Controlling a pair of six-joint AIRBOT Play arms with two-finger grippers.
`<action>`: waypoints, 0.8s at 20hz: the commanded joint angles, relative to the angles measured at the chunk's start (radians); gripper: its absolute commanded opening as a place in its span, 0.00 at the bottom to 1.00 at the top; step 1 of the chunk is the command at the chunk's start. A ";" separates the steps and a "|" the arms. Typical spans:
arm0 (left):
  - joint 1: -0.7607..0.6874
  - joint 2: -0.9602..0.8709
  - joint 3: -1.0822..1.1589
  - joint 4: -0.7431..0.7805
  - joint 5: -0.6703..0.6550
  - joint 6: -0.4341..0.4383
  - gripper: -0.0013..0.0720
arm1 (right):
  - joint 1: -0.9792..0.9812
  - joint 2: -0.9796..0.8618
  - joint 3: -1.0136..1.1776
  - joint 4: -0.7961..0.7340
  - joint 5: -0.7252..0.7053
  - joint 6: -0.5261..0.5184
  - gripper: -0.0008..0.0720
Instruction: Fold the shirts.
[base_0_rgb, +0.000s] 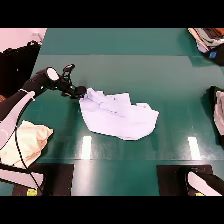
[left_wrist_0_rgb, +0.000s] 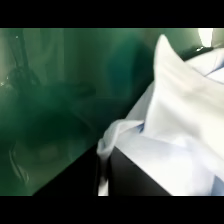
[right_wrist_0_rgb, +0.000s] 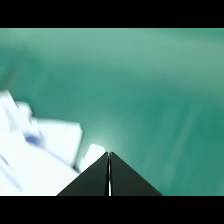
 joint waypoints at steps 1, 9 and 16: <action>0.002 -0.006 0.019 -0.021 0.009 0.013 0.05 | -0.001 -0.111 -0.003 -0.158 0.193 0.027 0.04; 0.002 -0.006 0.142 -0.013 -0.084 0.044 0.05 | 0.002 -0.325 -0.465 -0.011 0.098 0.092 0.65; 0.002 -0.006 0.142 -0.014 -0.085 0.043 0.05 | 0.050 -0.441 -0.590 0.225 -0.066 0.013 0.62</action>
